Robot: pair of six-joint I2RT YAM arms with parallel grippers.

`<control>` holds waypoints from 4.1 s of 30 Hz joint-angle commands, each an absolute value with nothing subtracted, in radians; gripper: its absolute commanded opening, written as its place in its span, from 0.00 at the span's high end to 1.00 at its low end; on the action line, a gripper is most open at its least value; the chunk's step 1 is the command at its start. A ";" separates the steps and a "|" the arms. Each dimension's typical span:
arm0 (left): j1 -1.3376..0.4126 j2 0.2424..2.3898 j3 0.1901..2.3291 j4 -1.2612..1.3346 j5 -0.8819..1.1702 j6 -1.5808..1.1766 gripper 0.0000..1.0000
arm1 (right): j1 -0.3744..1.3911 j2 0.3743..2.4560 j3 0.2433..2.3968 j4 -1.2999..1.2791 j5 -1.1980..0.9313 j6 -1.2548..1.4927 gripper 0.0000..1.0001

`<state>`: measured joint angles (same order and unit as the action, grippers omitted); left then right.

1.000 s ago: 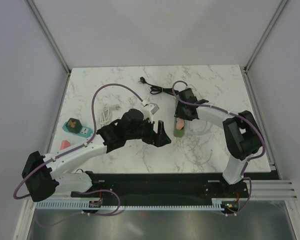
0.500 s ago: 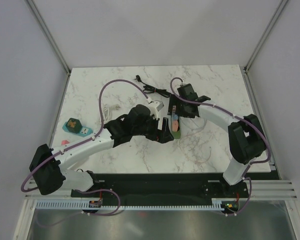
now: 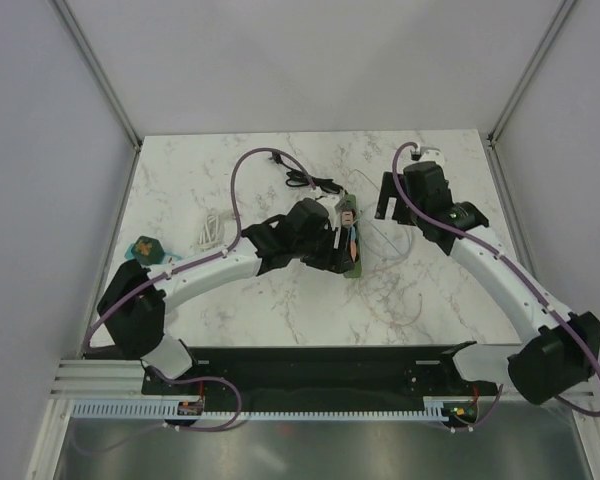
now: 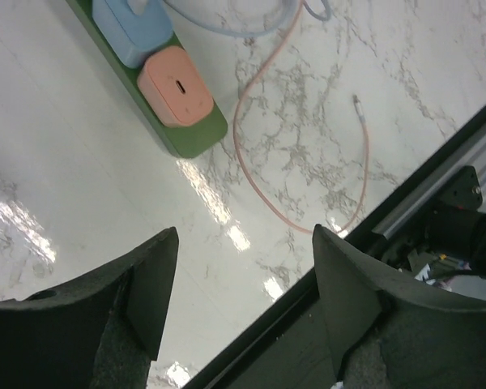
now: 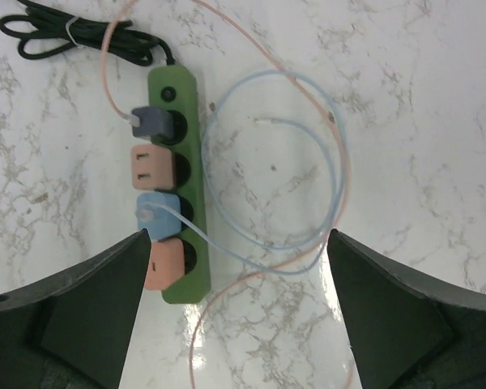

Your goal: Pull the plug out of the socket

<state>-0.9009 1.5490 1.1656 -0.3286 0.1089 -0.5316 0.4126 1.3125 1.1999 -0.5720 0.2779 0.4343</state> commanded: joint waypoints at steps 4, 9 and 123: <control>-0.923 1.704 1.314 -0.360 -0.030 -0.542 0.28 | 0.385 1.082 0.910 -0.487 0.155 0.474 0.05; -0.933 1.801 1.402 -0.390 -0.124 -0.528 0.28 | 0.385 0.882 0.657 -0.297 -0.033 0.577 0.20; -0.859 1.990 1.707 -0.631 0.192 -0.520 0.98 | 0.448 1.629 0.454 0.202 -0.071 0.787 0.81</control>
<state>-0.8536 2.0453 1.6516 -0.6430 -0.0418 -0.4713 0.4397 1.5459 0.4900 0.4149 -0.2062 0.8421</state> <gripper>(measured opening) 0.348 0.214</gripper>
